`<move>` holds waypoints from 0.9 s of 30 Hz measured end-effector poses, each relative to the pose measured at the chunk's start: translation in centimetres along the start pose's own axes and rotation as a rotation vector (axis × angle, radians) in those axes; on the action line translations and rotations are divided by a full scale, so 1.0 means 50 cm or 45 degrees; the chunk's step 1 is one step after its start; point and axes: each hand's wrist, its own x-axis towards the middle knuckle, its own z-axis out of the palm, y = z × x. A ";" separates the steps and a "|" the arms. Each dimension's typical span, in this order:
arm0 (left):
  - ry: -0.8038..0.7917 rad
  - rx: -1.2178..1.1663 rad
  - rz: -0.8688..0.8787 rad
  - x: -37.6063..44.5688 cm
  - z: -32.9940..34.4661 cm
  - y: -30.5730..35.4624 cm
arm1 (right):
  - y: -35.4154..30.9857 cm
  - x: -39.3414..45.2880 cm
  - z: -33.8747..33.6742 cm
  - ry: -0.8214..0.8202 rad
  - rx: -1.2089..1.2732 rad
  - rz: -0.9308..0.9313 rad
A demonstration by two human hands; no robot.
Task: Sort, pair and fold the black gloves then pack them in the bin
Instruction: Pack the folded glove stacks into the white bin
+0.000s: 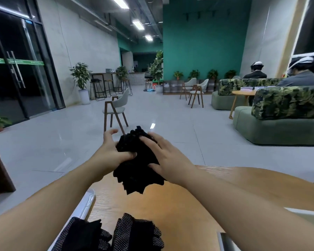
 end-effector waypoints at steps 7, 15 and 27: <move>-0.190 0.052 0.292 -0.072 0.062 0.179 | 0.023 -0.116 -0.146 0.413 -0.166 -0.136; -0.607 0.108 0.372 -0.142 0.191 0.337 | 0.042 -0.315 -0.305 0.435 -0.052 -0.051; -1.122 0.387 0.439 -0.220 0.377 0.298 | 0.059 -0.554 -0.324 -0.053 0.398 0.603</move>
